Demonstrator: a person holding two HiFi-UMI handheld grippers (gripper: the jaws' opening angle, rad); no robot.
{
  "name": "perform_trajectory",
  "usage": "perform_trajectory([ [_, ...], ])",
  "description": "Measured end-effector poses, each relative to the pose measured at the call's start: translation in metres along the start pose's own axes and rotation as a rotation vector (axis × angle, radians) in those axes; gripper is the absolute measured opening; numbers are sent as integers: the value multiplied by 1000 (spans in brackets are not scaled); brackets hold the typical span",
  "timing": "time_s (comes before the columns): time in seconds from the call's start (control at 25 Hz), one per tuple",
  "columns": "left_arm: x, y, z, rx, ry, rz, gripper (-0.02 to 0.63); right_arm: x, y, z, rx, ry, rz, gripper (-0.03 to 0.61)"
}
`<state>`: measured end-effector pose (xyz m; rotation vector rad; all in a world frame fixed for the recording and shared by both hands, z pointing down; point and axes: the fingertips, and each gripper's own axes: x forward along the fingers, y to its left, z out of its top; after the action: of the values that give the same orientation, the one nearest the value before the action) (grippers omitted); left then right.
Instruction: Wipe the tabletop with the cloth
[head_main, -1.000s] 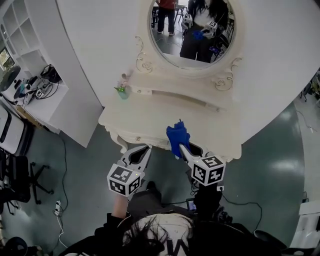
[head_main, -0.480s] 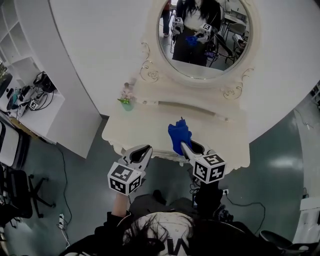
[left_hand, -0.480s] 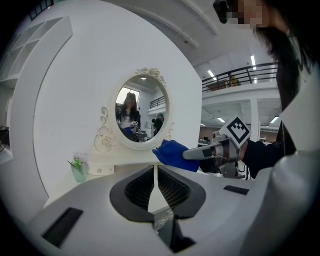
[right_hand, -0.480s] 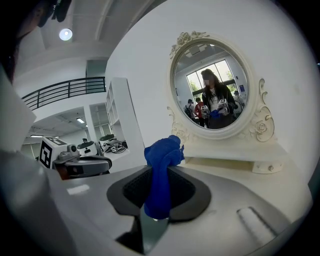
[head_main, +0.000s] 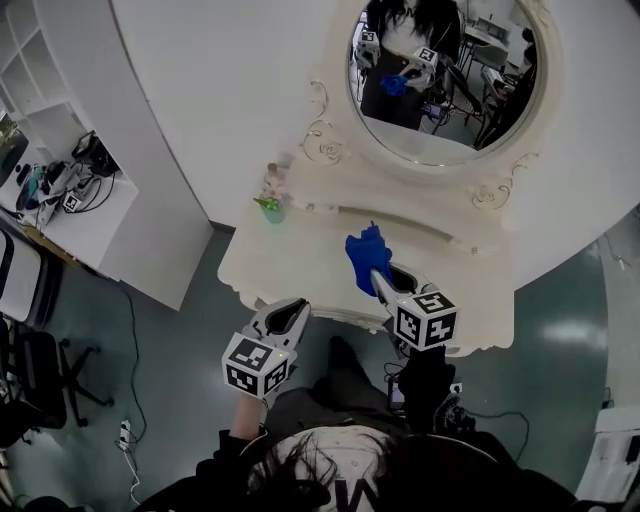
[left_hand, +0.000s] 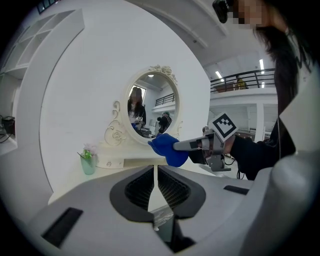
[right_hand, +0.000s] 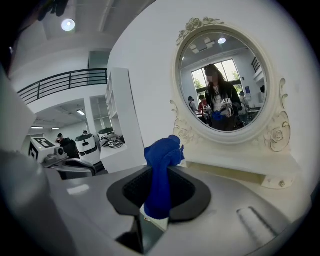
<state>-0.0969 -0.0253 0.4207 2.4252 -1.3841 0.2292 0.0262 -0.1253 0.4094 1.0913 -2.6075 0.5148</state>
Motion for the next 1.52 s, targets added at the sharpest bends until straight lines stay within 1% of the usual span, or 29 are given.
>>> perform_trajectory([
  [0.2,0,26,-1,-21,4,34,2,43,-7,9,-11,19,17,87],
  [0.4,8,59,1,-22,28,58,3,98,-17,25,-9,25,32,87],
  [0.68,35,112,36,22,39,68,2,192,-43,44,23,47,18,87],
  [0.8,43,130,42,24,56,69,3,233,-50,45,16,69,12,87],
  [0.92,49,149,45,19,72,88,3,271,-57,41,-6,98,1,87],
  [1.08,57,168,43,10,100,101,3,315,-64,23,-78,161,-15,87],
  [1.2,64,176,37,3,129,97,3,332,-74,6,-130,214,-35,87],
  [1.32,74,182,33,-1,149,81,2,333,-84,5,-145,214,-55,87],
  [1.52,98,175,40,21,150,10,3,317,-110,7,-169,235,-126,87],
])
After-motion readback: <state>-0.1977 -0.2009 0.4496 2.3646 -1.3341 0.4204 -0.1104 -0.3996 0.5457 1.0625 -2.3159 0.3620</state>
